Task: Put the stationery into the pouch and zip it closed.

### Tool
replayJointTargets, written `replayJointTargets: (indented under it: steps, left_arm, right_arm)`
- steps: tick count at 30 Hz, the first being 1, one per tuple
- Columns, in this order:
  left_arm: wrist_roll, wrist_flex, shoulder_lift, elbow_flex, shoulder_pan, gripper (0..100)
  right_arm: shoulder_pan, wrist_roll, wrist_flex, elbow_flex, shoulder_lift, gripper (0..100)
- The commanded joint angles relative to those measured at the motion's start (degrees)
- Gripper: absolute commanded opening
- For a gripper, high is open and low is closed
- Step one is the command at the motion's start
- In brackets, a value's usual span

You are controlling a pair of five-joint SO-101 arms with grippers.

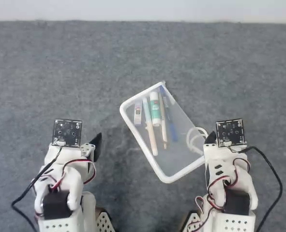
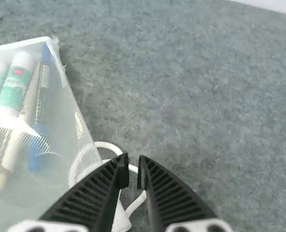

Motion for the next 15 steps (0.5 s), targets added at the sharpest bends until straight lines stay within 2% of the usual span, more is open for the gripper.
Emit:
replayJointTargets:
  steps: [1, 9, 15]
  left_arm:
    - [-0.53, -1.58, -1.23, 1.71, -0.18, 26]
    - [-0.35, -1.85, -1.23, 7.78, 0.09, 26]
    - [-0.18, -12.4, -1.23, 14.9, -0.09, 26]
  right_arm:
    - [0.31, 0.53, 1.19, -1.76, -0.84, 3.1]
    - [0.75, 1.05, -1.63, 5.1, -0.84, 3.1]
    - [0.92, 1.05, -2.15, 12.57, -0.84, 2.9]
